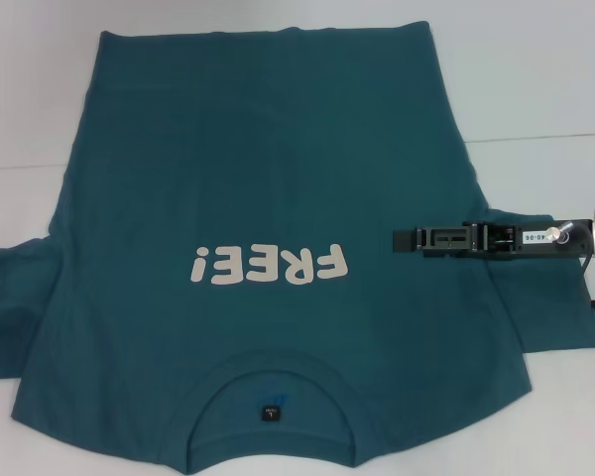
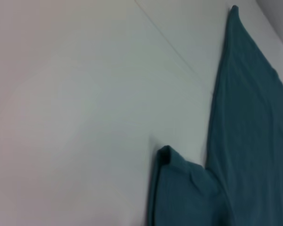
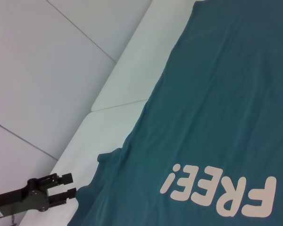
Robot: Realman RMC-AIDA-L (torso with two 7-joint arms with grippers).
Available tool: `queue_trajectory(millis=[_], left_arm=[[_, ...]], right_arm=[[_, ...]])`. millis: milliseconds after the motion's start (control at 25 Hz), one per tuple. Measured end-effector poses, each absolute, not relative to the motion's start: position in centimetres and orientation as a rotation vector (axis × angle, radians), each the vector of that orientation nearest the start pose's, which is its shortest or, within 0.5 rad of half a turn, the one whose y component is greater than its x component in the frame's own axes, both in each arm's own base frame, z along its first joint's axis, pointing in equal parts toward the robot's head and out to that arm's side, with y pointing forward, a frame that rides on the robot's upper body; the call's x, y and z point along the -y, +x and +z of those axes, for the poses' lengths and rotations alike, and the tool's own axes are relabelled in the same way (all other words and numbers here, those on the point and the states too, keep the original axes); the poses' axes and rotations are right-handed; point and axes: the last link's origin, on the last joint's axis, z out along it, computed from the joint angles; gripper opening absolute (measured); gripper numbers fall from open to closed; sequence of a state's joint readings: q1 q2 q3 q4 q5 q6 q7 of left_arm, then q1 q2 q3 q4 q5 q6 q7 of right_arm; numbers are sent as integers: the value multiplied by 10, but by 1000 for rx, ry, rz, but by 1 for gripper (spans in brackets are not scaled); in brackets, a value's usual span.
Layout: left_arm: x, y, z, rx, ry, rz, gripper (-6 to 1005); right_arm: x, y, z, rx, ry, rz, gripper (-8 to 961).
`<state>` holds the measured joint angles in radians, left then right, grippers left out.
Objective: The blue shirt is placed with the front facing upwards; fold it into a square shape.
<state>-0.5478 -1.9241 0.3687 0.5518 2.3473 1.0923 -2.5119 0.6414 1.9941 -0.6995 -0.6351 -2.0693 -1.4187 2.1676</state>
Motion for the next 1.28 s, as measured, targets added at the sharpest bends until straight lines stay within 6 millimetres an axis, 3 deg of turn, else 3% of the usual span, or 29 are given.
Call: queue_trajectory(millis=[640, 1280], left_arm=[[-364, -376, 72, 1978, -1558, -573, 721], [-363, -372, 72, 2034, -1548, -571, 720]], right_arm=[[-378, 259, 27, -1559, -2388, 655, 918], [-376, 262, 27, -1568, -2380, 655, 917]])
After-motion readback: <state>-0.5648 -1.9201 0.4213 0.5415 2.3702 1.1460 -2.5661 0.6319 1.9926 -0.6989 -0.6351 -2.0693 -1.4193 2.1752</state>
